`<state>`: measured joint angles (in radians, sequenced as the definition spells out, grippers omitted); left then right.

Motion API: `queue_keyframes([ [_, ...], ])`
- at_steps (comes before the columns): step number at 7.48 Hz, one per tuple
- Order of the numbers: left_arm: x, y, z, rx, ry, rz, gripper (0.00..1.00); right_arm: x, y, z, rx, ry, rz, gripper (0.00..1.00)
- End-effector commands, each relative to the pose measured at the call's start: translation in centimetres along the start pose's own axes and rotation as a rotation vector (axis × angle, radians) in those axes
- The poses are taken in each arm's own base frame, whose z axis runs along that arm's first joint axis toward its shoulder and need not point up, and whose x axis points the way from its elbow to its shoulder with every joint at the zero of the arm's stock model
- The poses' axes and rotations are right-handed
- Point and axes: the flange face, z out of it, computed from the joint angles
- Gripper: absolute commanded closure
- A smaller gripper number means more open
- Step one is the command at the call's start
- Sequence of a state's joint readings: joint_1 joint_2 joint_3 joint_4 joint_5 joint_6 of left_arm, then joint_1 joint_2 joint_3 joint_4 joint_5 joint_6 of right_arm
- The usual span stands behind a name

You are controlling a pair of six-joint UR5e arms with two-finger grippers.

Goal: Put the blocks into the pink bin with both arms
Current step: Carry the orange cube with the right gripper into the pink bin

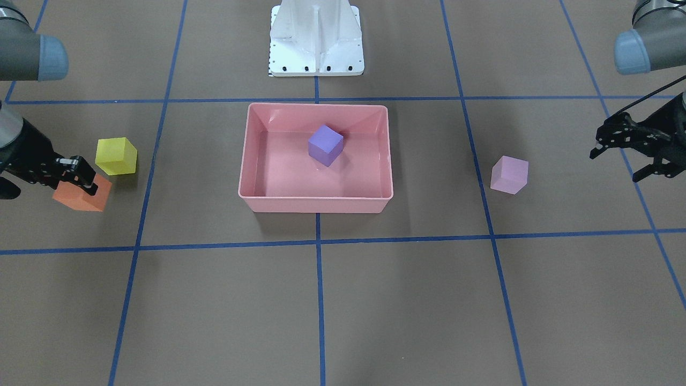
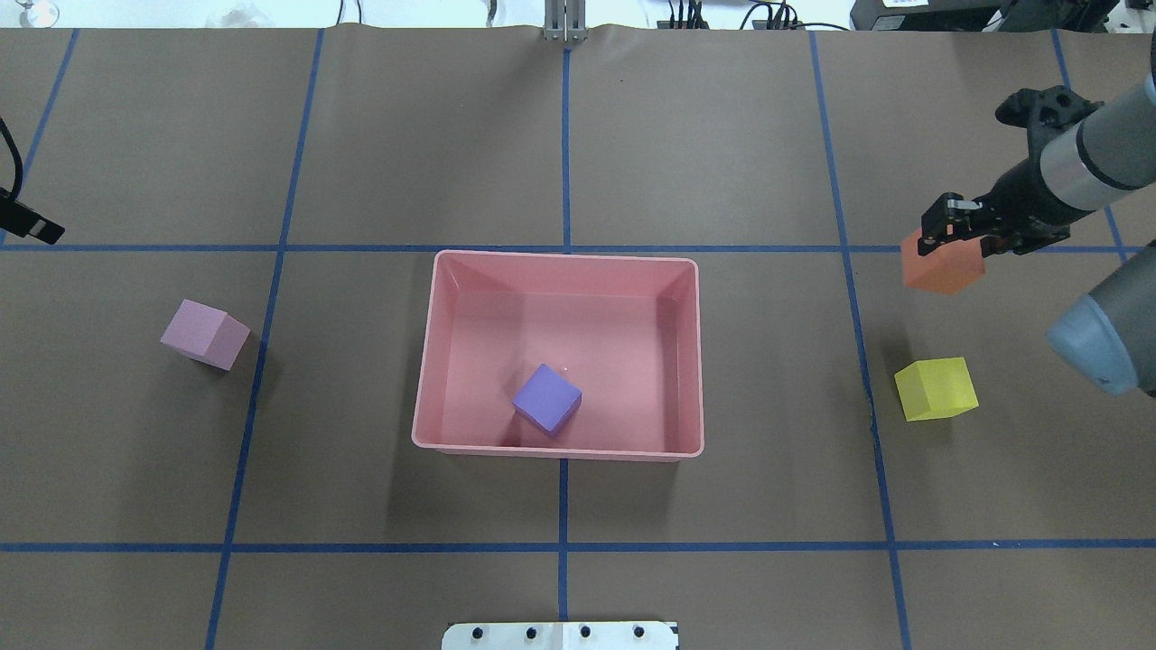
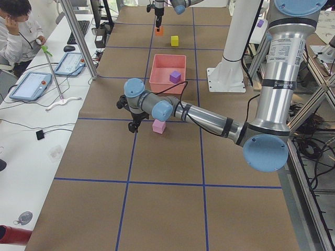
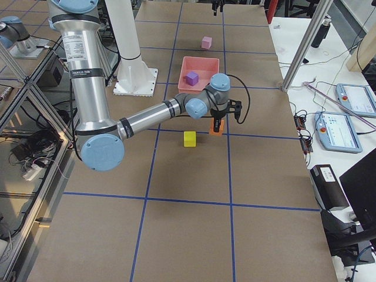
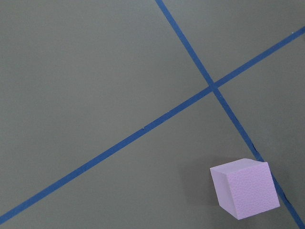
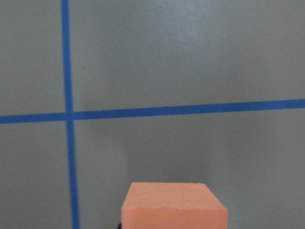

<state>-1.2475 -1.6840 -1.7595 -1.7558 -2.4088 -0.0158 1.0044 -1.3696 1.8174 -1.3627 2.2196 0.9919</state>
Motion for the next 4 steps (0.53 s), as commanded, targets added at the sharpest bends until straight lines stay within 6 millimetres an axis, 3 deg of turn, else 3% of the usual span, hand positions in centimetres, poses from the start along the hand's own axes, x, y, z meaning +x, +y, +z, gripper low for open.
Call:
queue_keyframes([
  [1,-0.3,0.0,0.4,-0.005,-0.003,-0.007,0.00,-12.2,1.7,-0.6,-0.029,-0.040,0.104,1.00],
  [2,-0.6,0.1,0.8,-0.012,-0.002,-0.011,0.00,-17.9,3.6,-0.3,-0.018,-0.038,0.149,1.00],
  [4,-1.4,0.1,1.6,-0.025,-0.003,-0.022,0.00,-25.5,7.6,0.1,-0.020,-0.054,0.204,1.00],
])
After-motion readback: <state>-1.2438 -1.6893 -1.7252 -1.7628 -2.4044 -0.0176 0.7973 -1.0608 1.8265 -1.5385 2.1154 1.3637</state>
